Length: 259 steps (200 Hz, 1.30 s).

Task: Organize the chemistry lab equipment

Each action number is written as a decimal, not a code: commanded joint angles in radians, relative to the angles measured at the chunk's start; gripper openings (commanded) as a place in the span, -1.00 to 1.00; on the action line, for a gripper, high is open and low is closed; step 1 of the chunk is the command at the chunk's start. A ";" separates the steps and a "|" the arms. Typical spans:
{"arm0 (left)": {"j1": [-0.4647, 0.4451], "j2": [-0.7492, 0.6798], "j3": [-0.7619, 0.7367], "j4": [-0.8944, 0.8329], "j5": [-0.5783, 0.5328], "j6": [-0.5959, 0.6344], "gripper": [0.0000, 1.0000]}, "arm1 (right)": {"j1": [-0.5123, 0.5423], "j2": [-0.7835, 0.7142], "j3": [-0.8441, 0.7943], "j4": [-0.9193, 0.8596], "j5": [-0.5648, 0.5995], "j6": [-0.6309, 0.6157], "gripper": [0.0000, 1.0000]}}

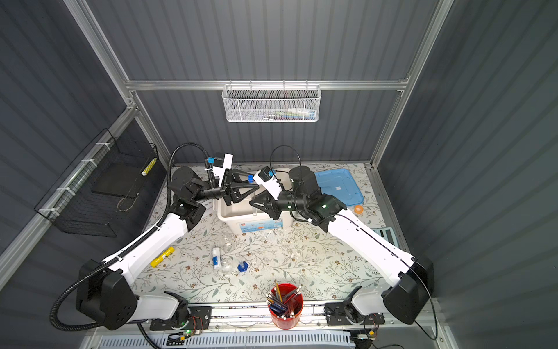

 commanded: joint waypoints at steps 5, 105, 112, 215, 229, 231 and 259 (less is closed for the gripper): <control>-0.008 0.010 0.041 -0.016 0.024 0.026 -0.12 | 0.007 0.017 0.034 -0.013 0.001 -0.015 -0.71; -0.015 0.007 0.062 -0.049 0.035 0.035 -0.58 | 0.012 0.033 0.043 -0.012 0.006 -0.020 -0.72; -0.016 0.007 0.062 -0.056 0.035 0.039 -0.60 | 0.012 0.033 0.044 -0.012 0.007 -0.020 -0.72; -0.015 -0.024 0.065 -0.158 -0.013 0.121 -0.85 | 0.013 0.030 0.043 -0.018 0.025 -0.023 -0.69; -0.014 -0.036 0.065 -0.184 -0.032 0.143 -0.86 | 0.012 0.028 0.040 -0.017 0.031 -0.023 -0.66; -0.014 -0.038 0.065 -0.188 -0.034 0.146 -0.86 | 0.012 0.028 0.041 -0.017 0.033 -0.023 -0.65; -0.014 -0.071 0.072 -0.278 -0.080 0.223 -0.87 | 0.012 0.024 0.034 -0.012 0.047 -0.020 -0.48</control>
